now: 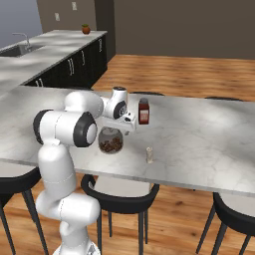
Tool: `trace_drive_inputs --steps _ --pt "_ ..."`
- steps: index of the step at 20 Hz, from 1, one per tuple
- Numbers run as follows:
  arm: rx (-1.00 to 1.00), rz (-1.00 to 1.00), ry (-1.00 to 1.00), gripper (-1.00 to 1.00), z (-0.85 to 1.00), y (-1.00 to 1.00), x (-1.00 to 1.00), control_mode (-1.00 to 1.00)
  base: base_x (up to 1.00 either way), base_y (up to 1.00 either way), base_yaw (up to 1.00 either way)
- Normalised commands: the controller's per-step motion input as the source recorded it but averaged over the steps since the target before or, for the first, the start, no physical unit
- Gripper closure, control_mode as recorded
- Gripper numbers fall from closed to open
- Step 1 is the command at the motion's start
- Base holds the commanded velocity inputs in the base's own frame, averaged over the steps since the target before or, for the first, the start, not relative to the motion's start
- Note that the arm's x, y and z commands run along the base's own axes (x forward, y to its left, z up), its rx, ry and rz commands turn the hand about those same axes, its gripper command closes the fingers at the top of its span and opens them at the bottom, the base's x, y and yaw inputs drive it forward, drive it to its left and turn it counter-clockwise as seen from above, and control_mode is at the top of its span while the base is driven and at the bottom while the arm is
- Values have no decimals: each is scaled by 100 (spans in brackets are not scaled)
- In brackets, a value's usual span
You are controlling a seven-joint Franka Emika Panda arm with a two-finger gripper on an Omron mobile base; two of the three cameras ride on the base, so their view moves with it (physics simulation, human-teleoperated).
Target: Pick the jar and candle from the dining table and place them in the open cabinet. Close the cabinet after placing the objects.
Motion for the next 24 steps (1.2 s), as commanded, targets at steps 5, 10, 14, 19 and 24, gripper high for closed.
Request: trace_drive_inputs --steps 5,10,14,19,24 --pt "0 0 0 -100 -20 -1 0 -100 0 0 0" --pt "0 0 0 -100 -15 0 2 -100 0 0 0" --pt "0 0 0 -100 -8 0 6 -100 0 0 0" --pt "0 -3 0 -100 -1 0 13 -100 0 0 0" --pt "0 -5 1 -100 -8 0 0 -100 0 0 0"
